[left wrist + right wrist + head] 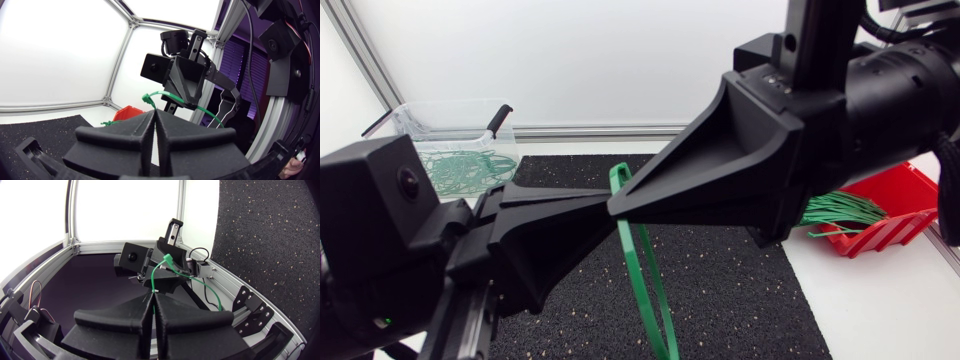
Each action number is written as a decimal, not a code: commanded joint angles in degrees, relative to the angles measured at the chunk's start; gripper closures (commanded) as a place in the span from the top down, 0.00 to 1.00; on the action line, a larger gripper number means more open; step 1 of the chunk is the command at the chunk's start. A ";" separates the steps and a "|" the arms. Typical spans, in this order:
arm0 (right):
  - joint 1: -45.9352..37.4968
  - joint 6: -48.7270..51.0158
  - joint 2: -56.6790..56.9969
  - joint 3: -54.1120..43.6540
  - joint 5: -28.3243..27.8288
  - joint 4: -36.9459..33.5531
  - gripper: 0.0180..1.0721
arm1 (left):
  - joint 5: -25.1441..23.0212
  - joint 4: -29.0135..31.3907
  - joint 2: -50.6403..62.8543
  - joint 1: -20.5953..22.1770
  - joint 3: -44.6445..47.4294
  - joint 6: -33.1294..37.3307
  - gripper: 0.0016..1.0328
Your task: Take a green cable tie from the red box, thread the tail through the head to close it, then place it in the transparent bin on the left.
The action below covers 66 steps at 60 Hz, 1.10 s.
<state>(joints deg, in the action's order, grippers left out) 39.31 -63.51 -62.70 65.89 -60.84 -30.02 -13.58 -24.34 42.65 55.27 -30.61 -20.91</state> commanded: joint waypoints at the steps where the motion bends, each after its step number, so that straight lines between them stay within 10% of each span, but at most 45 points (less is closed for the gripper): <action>1: -0.11 -1.80 -0.67 -1.11 0.90 -0.65 0.06 | -0.83 -1.94 -1.35 -0.69 0.29 1.31 0.03; 66: -3.63 -2.59 -1.46 -1.46 1.42 -0.92 0.06 | 3.56 0.43 -3.98 4.85 2.31 10.62 0.03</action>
<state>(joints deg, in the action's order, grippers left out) 36.73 -64.38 -63.44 65.52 -60.86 -30.65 -9.21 -22.94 39.99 59.07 -28.95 -12.29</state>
